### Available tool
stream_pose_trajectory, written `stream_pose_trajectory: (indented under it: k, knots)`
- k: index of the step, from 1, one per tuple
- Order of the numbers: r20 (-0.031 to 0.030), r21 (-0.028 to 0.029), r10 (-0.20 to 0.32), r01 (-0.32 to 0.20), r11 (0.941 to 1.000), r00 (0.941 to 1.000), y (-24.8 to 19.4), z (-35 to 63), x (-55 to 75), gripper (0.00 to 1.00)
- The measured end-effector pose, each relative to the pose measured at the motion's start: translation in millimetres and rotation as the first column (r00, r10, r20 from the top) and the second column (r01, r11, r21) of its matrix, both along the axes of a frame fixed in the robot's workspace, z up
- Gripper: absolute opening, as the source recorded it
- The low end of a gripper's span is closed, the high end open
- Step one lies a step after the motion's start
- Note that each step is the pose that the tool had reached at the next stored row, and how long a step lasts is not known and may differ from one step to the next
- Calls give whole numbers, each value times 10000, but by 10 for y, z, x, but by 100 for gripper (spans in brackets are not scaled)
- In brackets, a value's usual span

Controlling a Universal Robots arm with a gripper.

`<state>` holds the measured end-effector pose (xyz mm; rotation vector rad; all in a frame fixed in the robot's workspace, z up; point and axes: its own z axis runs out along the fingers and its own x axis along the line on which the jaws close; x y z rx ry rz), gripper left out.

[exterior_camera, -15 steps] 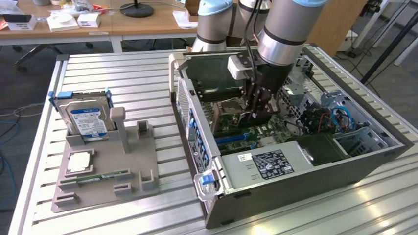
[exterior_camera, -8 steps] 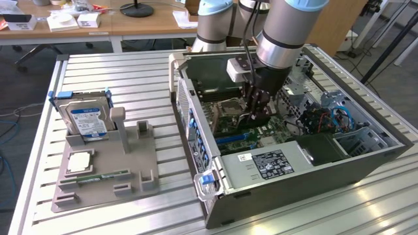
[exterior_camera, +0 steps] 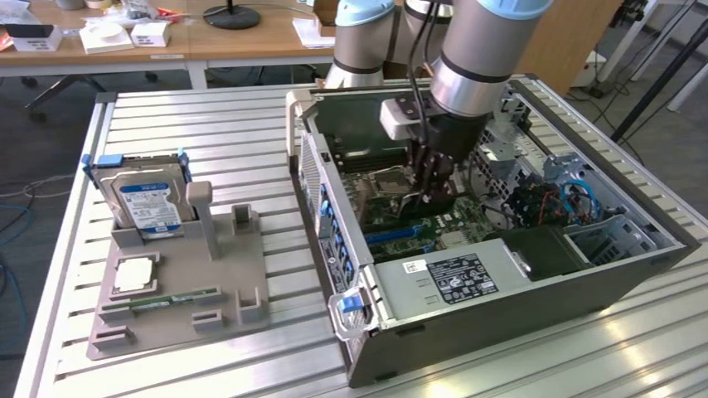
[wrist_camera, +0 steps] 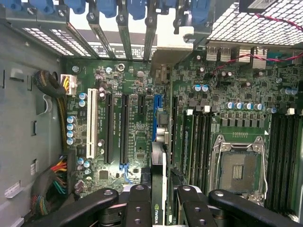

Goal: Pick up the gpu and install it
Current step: 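Insert the gpu into the slot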

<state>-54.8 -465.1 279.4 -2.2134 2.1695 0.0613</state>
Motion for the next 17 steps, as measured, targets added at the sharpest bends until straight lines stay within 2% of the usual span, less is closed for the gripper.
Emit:
stream_pose_trajectory:
  k: [13, 17]
  knots:
    - [1, 1, 0, 0, 10000, 10000, -14, -1, -28, 26]
    - [1, 0, -1, 1, 10000, 10000, -14, -2, -73, 26]
